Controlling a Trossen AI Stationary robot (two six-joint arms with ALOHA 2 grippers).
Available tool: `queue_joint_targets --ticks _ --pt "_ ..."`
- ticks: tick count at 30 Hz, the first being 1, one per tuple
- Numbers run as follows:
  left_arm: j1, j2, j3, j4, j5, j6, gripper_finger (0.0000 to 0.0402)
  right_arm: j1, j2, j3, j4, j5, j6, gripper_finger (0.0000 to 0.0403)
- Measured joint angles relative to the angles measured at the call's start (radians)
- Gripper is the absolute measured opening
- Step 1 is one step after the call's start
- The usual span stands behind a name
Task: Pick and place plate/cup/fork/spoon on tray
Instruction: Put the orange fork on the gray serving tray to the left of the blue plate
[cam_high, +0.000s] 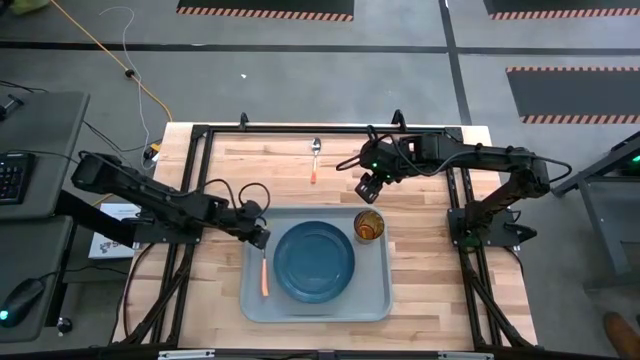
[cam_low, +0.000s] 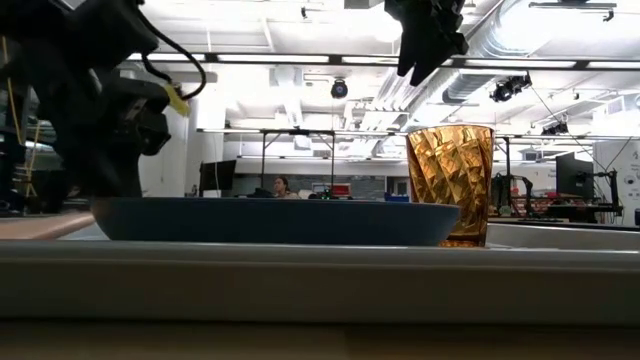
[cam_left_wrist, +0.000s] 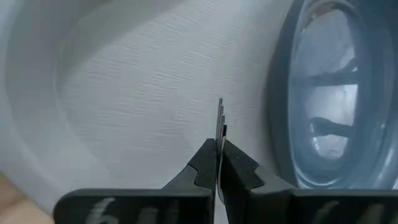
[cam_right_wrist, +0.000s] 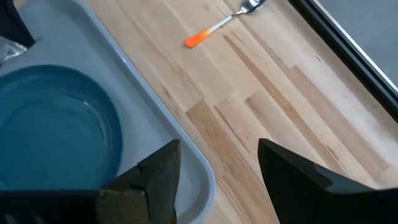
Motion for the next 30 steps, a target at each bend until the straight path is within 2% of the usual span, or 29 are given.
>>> queue_joint_targets --ticks 7,13,19,30 --pt "0.0 0.058 0.0 0.021 -0.032 0.036 0.0002 -0.022 0.0 0.0 0.018 -0.001 -0.001 0.0206" --pt "0.0 0.063 -0.001 0.013 -0.071 0.059 0.0021 -0.023 0.0 0.0 0.019 -0.002 0.001 0.0206" --pt "0.0 0.058 -0.001 0.015 -0.068 0.058 0.0056 -0.023 0.0 0.0 0.019 -0.002 0.02 0.0206" --pt "0.0 0.012 -0.001 0.009 -0.07 0.092 0.0146 -0.023 0.0 0.0 0.018 -0.002 0.02 0.0206"
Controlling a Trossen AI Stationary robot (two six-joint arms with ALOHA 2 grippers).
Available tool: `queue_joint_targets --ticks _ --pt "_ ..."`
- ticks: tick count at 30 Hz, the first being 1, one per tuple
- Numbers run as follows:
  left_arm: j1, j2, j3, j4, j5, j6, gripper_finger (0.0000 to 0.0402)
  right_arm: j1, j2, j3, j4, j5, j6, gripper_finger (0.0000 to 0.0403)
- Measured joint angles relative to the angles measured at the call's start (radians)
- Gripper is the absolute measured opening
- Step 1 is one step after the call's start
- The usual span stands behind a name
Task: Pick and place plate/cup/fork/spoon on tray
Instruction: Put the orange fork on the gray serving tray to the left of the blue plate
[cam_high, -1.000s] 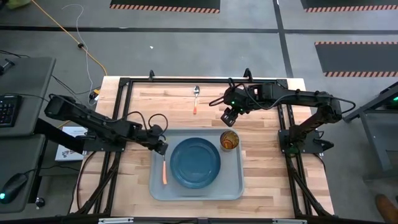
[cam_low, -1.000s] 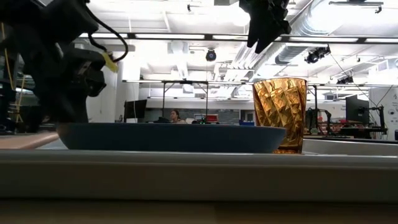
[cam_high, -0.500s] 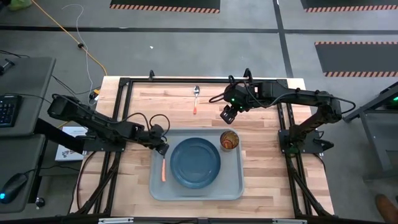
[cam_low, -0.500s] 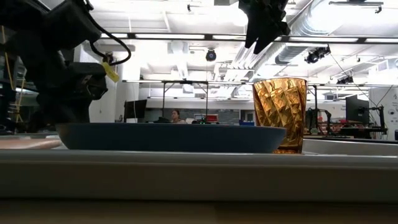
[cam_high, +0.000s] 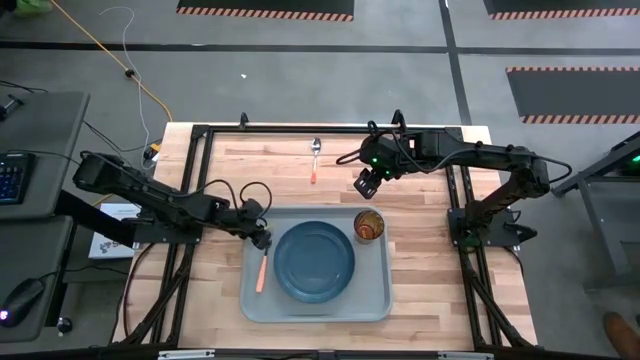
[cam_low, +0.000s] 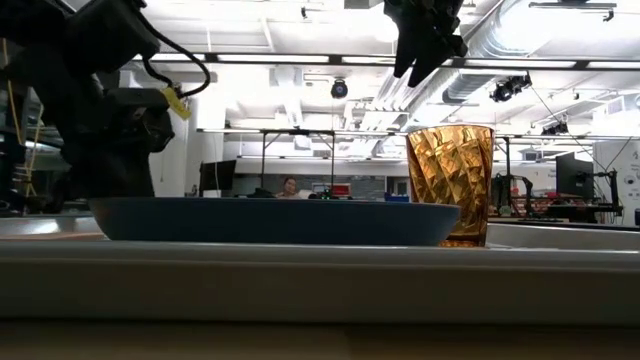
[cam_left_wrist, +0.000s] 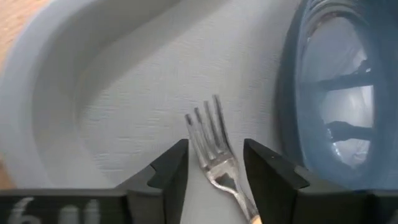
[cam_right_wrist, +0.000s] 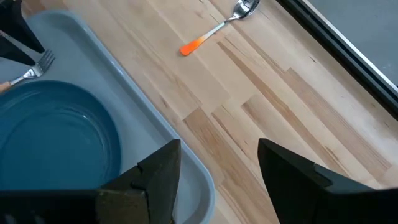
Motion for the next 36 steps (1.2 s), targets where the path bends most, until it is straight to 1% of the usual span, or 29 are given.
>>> queue_joint_targets --ticks 4,6,9,11,13,14,16,18,19,20,21,24,28,32,36 --pt "0.011 -0.035 0.0 -0.013 0.001 0.017 0.0168 0.0 0.0 0.0 0.0 0.0 -0.001 0.0206" --pt "0.024 -0.063 0.0 -0.035 0.019 0.048 0.0176 0.0 0.0 0.0 0.001 0.0 0.0 0.0206" --pt "0.05 -0.119 0.0 -0.067 0.114 0.133 0.0178 0.0 0.0 0.0 0.004 0.0 0.0 0.0206" --pt "0.062 -0.156 0.0 -0.08 0.234 0.177 0.0174 0.0 0.0 0.0 0.005 0.0 0.0 0.0206" --pt "0.058 -0.194 0.001 -0.09 0.37 0.21 0.0161 0.0 0.0 0.0 0.006 0.0 0.0 0.0206" --pt "0.044 -0.205 0.009 -0.112 0.412 0.22 0.0149 0.0 0.0 0.0 0.006 0.0 -0.001 0.0206" --pt "-0.008 -0.211 0.038 -0.211 0.418 0.245 0.0112 0.0 0.0 0.0 0.008 0.0 -0.002 0.0206" --pt "-0.069 -0.198 0.068 -0.279 0.381 0.281 0.0058 0.0 0.0 0.0 0.01 0.0 -0.002 0.0206" --pt "-0.098 -0.182 0.082 -0.27 0.366 0.291 0.003 0.0 0.0 0.0 0.011 0.0 -0.003 0.0206" --pt "-0.127 -0.163 0.094 -0.25 0.354 0.294 0.0016 0.0 0.0 0.0 0.011 0.0 -0.003 0.0206" --pt "-0.153 -0.139 0.11 -0.24 0.341 0.296 0.0012 0.0 0.0 0.0 0.011 0.0 -0.003 0.0206" --pt "-0.225 -0.047 0.178 -0.232 0.319 0.343 0.0004 0.0 0.0 0.0 0.012 0.0 -0.003 0.0206" --pt "-0.294 0.1 0.269 -0.254 0.314 0.443 0.0001 0.0 0.0 0.0 0.013 0.0 -0.026 0.0206" --pt "-0.334 0.242 0.335 -0.287 0.314 0.519 0.0 0.0 0.0 0.0 0.014 0.0 -0.03 0.0206" --pt "-0.35 0.337 0.39 -0.318 0.314 0.562 0.0 0.0 0.0 0.0 0.015 0.0 -0.049 0.0206"
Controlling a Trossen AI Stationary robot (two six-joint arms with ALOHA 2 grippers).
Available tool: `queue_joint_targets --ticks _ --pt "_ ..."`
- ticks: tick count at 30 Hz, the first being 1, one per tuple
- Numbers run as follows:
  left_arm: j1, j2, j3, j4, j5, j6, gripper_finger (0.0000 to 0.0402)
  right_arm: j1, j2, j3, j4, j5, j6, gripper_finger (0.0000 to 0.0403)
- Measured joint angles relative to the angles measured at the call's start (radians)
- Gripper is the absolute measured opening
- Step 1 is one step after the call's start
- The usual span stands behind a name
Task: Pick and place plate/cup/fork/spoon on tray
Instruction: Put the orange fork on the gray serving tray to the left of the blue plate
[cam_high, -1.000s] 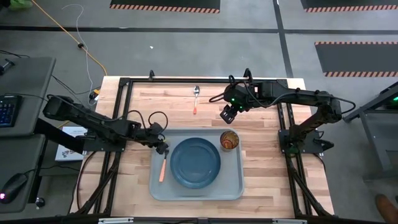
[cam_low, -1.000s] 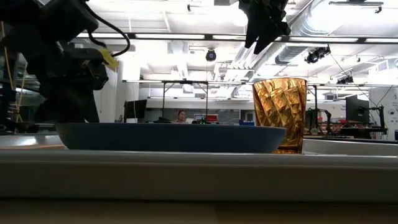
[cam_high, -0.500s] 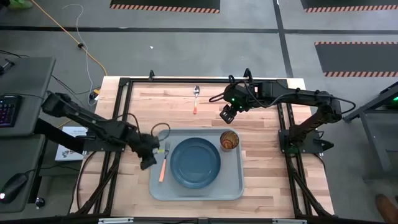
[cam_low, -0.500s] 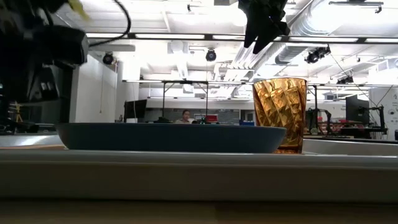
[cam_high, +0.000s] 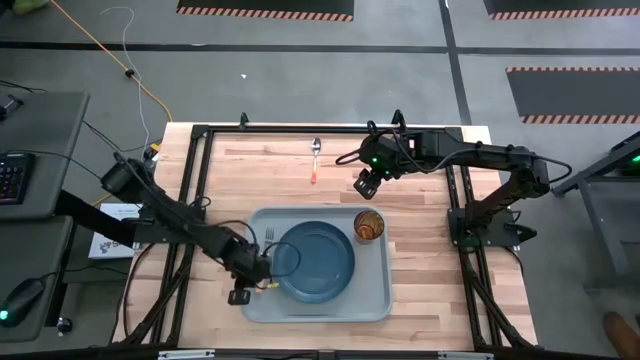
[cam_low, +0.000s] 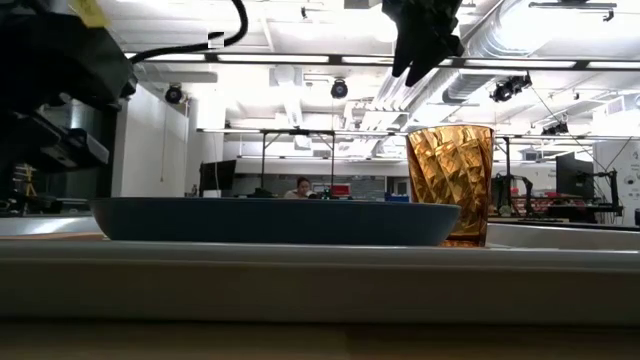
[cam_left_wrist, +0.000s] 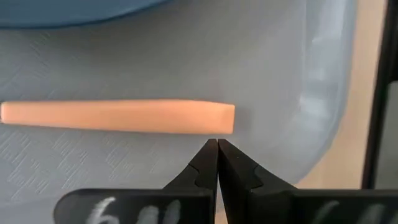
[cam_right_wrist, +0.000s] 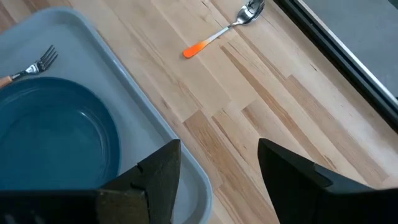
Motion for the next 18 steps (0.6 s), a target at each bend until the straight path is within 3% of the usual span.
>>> queue_joint_targets --ticks 18 --pt "0.0 0.044 0.031 -0.027 0.0 -0.004 0.0 0.0 0.0 0.0 0.0 0.0 -0.041 0.0206"
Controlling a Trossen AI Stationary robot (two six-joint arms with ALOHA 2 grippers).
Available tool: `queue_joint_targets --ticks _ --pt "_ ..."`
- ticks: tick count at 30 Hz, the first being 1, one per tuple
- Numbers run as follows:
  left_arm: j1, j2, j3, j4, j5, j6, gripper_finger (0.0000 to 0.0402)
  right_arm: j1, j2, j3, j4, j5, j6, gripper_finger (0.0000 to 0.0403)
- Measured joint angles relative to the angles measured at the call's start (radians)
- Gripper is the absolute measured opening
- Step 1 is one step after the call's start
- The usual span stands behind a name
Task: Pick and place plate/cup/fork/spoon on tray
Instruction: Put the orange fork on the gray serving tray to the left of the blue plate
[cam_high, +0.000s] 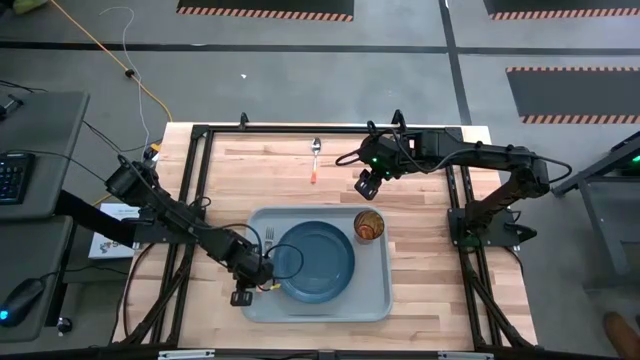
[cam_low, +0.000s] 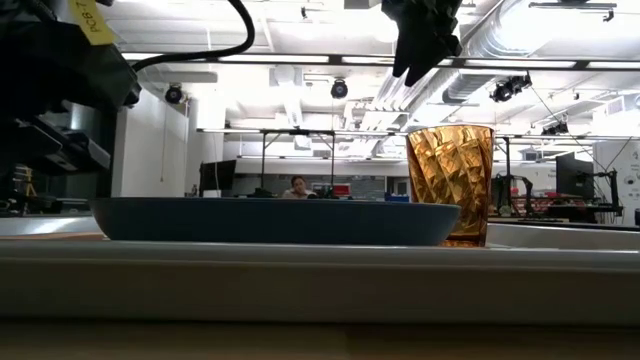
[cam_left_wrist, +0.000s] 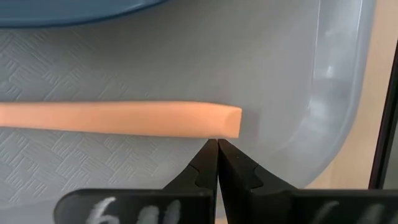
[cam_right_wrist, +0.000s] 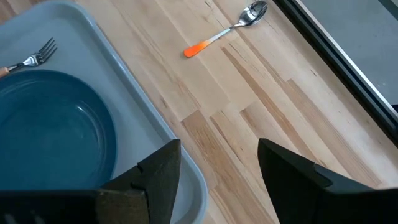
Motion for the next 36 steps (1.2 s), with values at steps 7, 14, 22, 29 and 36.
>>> queue_joint_targets --ticks 7,14,22,29,36 --pt "0.001 0.0 0.0 0.005 -0.002 0.0 0.0 0.0 0.0 0.0 0.001 0.0 0.0 0.0206" --pt "0.001 0.0 0.0 0.0 -0.002 -0.008 0.0 0.0 0.0 0.0 0.001 0.003 0.0 0.0206" --pt "0.001 0.0 0.0 0.005 -0.001 -0.002 0.0 0.0 0.0 0.0 0.001 0.003 0.0 0.0206" --pt "0.001 0.0 -0.001 -0.044 -0.002 0.025 0.0 0.0 0.0 0.0 0.002 0.003 -0.002 0.0206" --pt "0.001 0.001 -0.001 -0.022 -0.003 0.038 0.0 0.0 0.0 0.0 0.004 0.004 -0.003 0.0206"
